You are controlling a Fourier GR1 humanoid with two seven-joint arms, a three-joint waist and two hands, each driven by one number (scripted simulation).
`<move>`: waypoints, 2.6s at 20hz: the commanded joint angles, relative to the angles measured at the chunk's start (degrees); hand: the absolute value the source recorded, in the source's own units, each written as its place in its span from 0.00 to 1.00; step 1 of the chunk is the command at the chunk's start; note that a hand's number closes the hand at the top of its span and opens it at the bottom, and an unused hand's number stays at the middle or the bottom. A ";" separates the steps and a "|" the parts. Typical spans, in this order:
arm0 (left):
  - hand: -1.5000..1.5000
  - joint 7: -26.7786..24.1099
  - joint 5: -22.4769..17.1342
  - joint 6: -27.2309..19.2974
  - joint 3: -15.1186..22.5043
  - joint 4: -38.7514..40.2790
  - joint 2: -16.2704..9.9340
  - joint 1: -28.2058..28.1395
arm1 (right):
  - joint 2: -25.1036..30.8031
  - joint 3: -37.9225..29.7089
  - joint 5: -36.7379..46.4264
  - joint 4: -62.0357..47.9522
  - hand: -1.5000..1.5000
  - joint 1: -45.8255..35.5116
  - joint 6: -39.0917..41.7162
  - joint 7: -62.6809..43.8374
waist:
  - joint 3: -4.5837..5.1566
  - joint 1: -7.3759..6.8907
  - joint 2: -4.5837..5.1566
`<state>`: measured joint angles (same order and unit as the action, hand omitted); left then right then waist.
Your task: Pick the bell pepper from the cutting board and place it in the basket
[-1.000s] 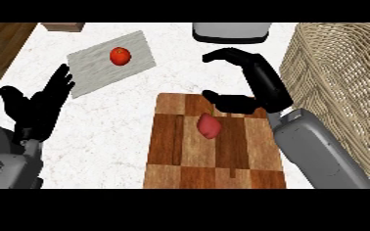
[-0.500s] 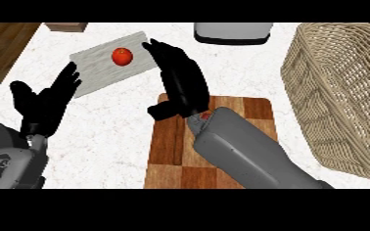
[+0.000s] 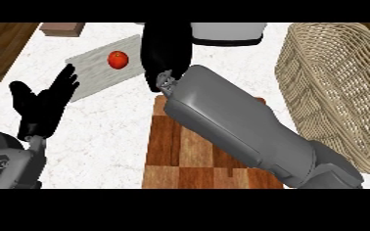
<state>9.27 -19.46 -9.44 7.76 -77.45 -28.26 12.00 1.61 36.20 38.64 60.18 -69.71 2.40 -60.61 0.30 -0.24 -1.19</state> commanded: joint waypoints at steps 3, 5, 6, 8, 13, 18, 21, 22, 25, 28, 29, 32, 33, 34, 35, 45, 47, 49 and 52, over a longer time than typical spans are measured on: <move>0.50 -0.03 0.28 -0.08 -0.48 0.18 0.22 -0.37 | -1.53 -5.91 -6.60 0.38 0.00 -9.26 18.16 -15.60 | -0.20 0.74 0.14; 0.50 -0.20 0.20 0.14 -0.70 -0.47 -0.18 -1.57 | -1.48 -9.81 -11.21 -1.20 0.00 -8.51 21.17 -15.02 | -0.25 0.81 0.14; 0.50 -1.45 0.30 0.20 -0.84 0.46 0.52 -1.15 | -1.55 -9.53 -12.85 -2.24 0.00 -7.93 21.64 -14.67 | -0.20 0.69 0.48; 0.50 0.11 -0.02 0.66 -1.78 0.68 -0.73 0.37 | -1.55 -11.01 -15.83 0.22 0.00 -9.39 22.32 -17.98 | -0.25 1.14 0.23; 0.50 -0.73 0.59 -0.84 -1.05 -2.14 1.19 -2.89 | -1.31 -13.38 -20.13 6.72 0.00 -7.79 23.13 -21.22 | -0.36 1.62 -0.12; 0.50 -0.54 0.81 -0.52 -2.42 -1.00 0.33 -2.71 | 0.53 -11.56 -18.82 20.73 0.00 -2.05 19.26 -23.47 | -0.38 2.64 -0.08; 0.50 -1.80 0.94 0.78 -2.78 0.52 0.21 -2.33 | 0.36 -7.52 -15.18 27.23 0.00 5.63 15.91 -22.59 | -0.35 2.98 0.18; 0.50 -0.90 0.37 0.45 -3.24 -0.50 0.22 -2.83 | 2.08 -7.46 -15.58 30.27 0.00 7.75 17.67 -22.49 | -0.37 2.83 0.13; 0.50 0.24 0.44 1.37 -4.00 -0.57 -1.07 -0.94 | 2.55 -5.01 -12.74 34.40 0.00 14.26 15.93 -21.72 | -0.34 2.44 0.42; 0.50 -0.78 0.95 2.22 -3.58 -1.07 -0.67 -3.07 | 5.09 -2.21 -6.60 35.23 0.00 21.58 12.69 -15.85 | -0.31 1.26 0.83; 0.50 -1.57 2.45 0.19 -2.29 -0.76 1.89 -1.33 | 3.68 0.19 -4.03 36.21 0.00 23.82 11.11 -15.66 | -0.30 1.41 0.90; 0.50 -1.64 2.17 1.46 -2.63 -1.02 1.77 -2.78 | 6.60 2.29 1.41 38.66 0.00 32.48 7.52 -9.53 | -0.32 1.05 1.02; 0.50 -0.79 1.57 2.57 -3.92 -0.38 0.52 -1.68 | 7.06 0.92 2.14 37.97 0.00 33.03 7.95 -8.31 | -0.32 0.85 1.08; 0.50 -2.05 2.45 2.54 -3.59 -1.07 1.17 -2.42 | 4.89 0.49 3.41 37.48 0.00 33.07 7.37 -8.34 | -0.30 0.51 1.09; 0.50 -0.51 2.21 2.87 -4.17 0.11 0.80 -0.28 | 3.48 1.73 6.43 34.62 0.00 33.86 4.53 -5.93 | -0.30 0.44 1.18; 0.50 -1.67 5.87 1.84 -3.58 -2.15 5.44 -3.75 | 0.76 -1.77 11.63 27.61 0.00 43.33 1.11 2.23 | -0.31 0.13 1.10; 0.50 3.02 4.69 3.42 -5.87 -3.03 3.19 -0.54 | 0.23 -5.06 11.01 21.94 0.00 41.42 1.66 5.37 | -0.31 0.04 1.16; 0.50 2.42 4.41 5.02 -6.41 -2.44 3.75 -1.23 | 2.27 -9.02 8.72 21.02 0.00 40.64 3.79 9.20 | -0.31 0.05 1.17; 0.50 -2.34 5.81 6.51 -7.98 3.86 5.35 0.67 | -0.45 -5.78 11.59 25.74 0.00 43.47 7.74 4.13 | -0.28 0.43 1.17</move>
<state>9.52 -14.31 -4.67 1.38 -77.46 -24.14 11.62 1.64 30.98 49.65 82.66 -27.88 5.03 -54.25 -0.01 -0.06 0.01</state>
